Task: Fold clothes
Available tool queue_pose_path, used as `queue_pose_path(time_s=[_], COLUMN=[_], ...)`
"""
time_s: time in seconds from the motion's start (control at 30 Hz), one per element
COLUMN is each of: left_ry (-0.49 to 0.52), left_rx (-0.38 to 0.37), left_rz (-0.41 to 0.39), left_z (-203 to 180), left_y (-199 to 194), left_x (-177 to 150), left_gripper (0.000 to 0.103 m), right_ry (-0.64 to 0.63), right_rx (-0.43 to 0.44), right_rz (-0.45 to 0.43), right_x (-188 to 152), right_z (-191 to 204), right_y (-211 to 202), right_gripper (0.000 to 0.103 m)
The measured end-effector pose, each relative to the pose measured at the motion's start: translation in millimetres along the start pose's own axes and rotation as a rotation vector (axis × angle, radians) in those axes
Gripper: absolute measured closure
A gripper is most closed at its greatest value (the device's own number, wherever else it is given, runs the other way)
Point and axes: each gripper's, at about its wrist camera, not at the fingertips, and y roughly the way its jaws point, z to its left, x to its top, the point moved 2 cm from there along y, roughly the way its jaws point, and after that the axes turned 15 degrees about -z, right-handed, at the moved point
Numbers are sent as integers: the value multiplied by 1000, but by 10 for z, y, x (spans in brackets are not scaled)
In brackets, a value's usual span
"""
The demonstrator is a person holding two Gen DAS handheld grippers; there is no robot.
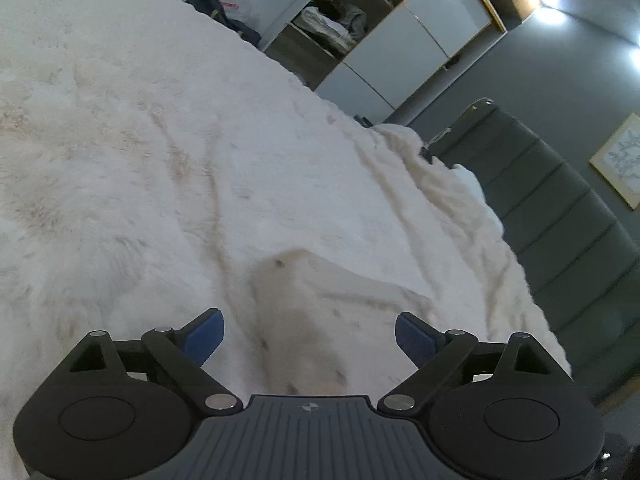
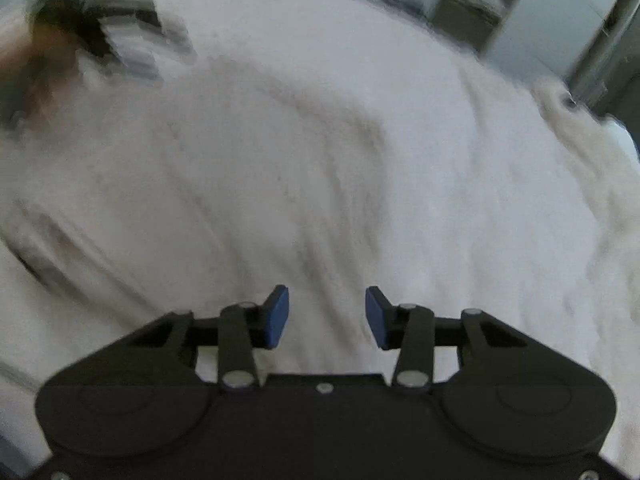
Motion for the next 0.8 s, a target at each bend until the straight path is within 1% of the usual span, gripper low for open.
queue_pose_path(time_s=[0.03,0.07,0.1,0.13,0.17,0.2,0.23,0.27,0.3,0.33,0.37,0.4,0.43,0.47,0.53,0.57,0.6,0.63,0.7,0.73,0.77,0.8], left_ry=[1,0,-8,-17,-23,-29,-32,-39,-56,-72,-81,-88,-89,-90,-99,-103,-107,-108,-101,-98,-98,-106], left_rx=[-4,-7,-9,-14,-14,-10,-3,11,18,16,10,3,-3,-16,-42,-42,-43,-42,-30,-29,-44,-69], left_rz=[-5,-17,-34,-41,-37,-28,-25,-26,-27,-26,-27,-27,-26,-22,-8,-1,5,12,63,86,110,136], left_z=[-33,-48,-33,-9,26,76,108,139,181,203,208,207,203,197,200,220,240,262,339,368,387,405], left_y=[-81,-173,-255,-296,-304,-303,-302,-296,-282,-270,-261,-247,-237,-211,-103,-32,40,106,363,473,586,731], left_x=[-4,-7,-9,-11,-11,-9,-11,-8,10,26,48,73,81,90,100,108,115,124,147,151,147,139], left_gripper=[10,3,1,0,0,0,1,1,0,1,1,1,1,0,1,0,0,0,0,0,1,2], right_ry=[58,121,125,117,88,55,20,-40,-65,-72,-56,-54,-52,-49,-27,-4,-8,-30,-68,-72,-77,-85], right_rx=[99,215,235,270,285,297,319,347,372,454,519,513,508,500,433,330,279,165,-18,-56,-93,-116], right_rz=[-26,-37,-30,-1,64,161,237,320,351,419,451,428,405,381,303,208,170,95,7,-14,-35,-37], right_x=[84,178,217,243,189,69,-57,-269,-363,-508,-590,-581,-573,-560,-425,-227,-154,4,273,335,390,399], right_z=[75,204,268,408,540,641,737,890,1002,1100,1145,1094,1042,989,842,697,676,645,712,766,842,914], right_y=[46,179,247,455,676,842,877,839,762,612,445,334,222,118,59,39,47,87,270,319,464,645], right_gripper=[67,76,86,91,101,103,103,103,103,103,103,103,100,94,83,63,48,45,43,42,36,32])
